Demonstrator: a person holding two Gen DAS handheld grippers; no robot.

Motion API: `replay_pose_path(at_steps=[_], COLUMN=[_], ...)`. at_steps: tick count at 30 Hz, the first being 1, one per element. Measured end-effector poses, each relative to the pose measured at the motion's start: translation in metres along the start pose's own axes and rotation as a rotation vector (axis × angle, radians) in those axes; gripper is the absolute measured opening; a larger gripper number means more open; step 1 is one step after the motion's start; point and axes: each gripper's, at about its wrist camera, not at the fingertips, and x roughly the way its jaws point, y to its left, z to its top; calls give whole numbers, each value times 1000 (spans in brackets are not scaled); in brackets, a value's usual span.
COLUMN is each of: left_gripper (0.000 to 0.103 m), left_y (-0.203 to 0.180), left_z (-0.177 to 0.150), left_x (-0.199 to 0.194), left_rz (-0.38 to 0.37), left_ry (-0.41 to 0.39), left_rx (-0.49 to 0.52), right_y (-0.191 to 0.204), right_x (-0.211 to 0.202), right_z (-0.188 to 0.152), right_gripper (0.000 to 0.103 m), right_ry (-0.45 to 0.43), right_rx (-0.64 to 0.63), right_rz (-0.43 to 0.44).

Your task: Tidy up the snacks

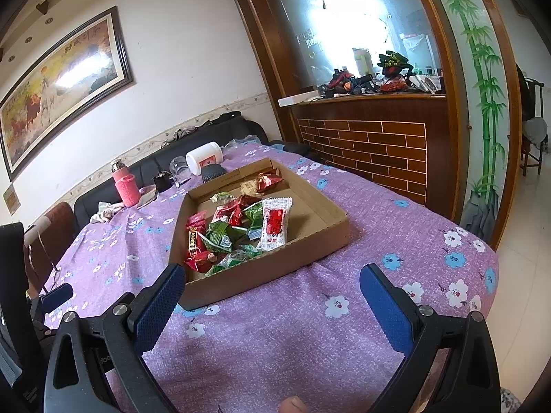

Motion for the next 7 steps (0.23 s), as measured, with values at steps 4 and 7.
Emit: replay_pose_path(at_steps=[4,7], left_gripper=[103,103], left_y=[7,8], left_z=[1,1], left_x=[1,5], left_rz=[13,10], left_ry=[7,27], left_rx=[-24,-29], right_y=[-1,-2], right_x=[-1,-1], right_z=[1,2], right_gripper=[102,102], right_ry=[-1,4], right_rx=[4,7], right_rz=[-2,-3])
